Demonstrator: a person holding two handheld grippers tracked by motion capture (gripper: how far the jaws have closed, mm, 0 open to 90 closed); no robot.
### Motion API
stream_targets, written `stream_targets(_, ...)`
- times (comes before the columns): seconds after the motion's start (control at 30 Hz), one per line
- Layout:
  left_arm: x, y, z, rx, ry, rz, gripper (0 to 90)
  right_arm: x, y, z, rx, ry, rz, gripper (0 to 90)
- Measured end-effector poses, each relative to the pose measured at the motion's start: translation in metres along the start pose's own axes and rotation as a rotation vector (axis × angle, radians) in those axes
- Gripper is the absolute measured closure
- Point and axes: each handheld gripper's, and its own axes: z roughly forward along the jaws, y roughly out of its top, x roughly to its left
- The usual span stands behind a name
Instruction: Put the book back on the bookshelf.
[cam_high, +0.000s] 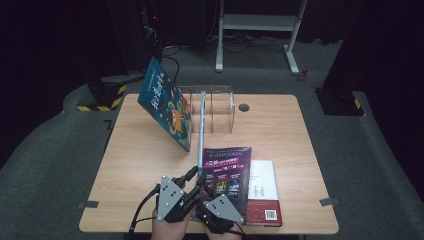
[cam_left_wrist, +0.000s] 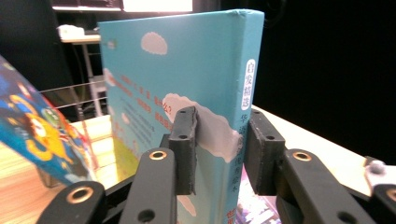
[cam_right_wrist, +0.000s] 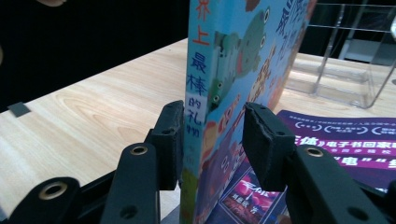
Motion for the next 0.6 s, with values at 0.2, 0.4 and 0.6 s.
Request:
stream_targets(0.2, 0.009, -0.007, -0.007, 0.004, 0.047, 0.013, 72.8, 0.003, -0.001, -0.003, -0.003, 0.034, -0.018, 57.5)
stream_targets(0.4, 0.024, -0.016, -0.014, -0.002, 0.099, -0.016, 76.8, 0.004, -0.001, -0.007, -0.004, 0.047, -0.021, 57.2)
stream_targets(0.6, 0.036, -0.018, -0.021, -0.009, 0.139, 0.011, 79.5, -0.001, -0.001, -0.016, -0.010, 0.037, -0.033, 57.2)
